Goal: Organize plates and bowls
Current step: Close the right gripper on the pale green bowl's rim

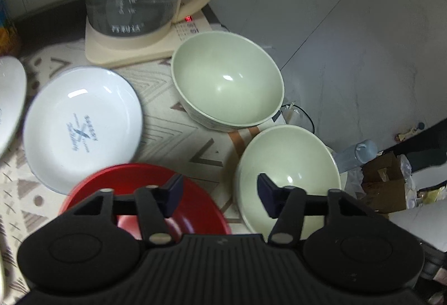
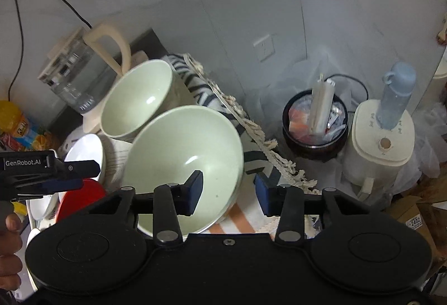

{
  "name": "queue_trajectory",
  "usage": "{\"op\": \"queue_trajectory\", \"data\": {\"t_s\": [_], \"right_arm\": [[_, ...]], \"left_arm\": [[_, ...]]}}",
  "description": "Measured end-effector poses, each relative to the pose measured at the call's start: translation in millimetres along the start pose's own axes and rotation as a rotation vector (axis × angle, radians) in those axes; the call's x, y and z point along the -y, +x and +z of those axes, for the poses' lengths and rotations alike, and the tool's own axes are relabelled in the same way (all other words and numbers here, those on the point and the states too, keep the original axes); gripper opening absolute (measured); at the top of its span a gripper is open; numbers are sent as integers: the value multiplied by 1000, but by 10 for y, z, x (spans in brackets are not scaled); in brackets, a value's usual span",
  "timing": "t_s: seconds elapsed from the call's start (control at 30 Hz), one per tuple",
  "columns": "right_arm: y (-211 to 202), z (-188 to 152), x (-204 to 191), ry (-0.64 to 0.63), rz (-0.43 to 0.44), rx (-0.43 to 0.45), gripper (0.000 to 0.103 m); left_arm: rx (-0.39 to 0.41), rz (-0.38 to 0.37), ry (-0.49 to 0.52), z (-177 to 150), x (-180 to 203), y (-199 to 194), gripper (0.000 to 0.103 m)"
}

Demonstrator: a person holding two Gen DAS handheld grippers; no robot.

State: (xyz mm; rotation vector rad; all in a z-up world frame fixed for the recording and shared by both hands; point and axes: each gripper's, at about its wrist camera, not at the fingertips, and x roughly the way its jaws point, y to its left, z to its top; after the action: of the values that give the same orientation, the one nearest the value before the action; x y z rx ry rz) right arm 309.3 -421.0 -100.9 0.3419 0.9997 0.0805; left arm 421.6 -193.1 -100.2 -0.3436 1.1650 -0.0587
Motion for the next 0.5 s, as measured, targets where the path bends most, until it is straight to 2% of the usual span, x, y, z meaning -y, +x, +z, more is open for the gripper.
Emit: {"op": "queue_trajectory", "data": {"t_s": [0.07, 0.23, 0.37, 0.5], "right_arm": [[76, 32, 46, -1, 6, -25, 39], [224, 67, 71, -23, 14, -67, 36], [319, 68, 126, -7, 15, -102, 31], [364, 45, 186, 14, 28, -118, 25]], "left_arm": [[-20, -3, -21, 25, 37, 81, 44], [-39, 5, -28, 71, 137, 250, 40], [-59, 22, -34, 105, 182, 390, 29], [-65, 28, -15, 127, 227, 478, 22]]}}
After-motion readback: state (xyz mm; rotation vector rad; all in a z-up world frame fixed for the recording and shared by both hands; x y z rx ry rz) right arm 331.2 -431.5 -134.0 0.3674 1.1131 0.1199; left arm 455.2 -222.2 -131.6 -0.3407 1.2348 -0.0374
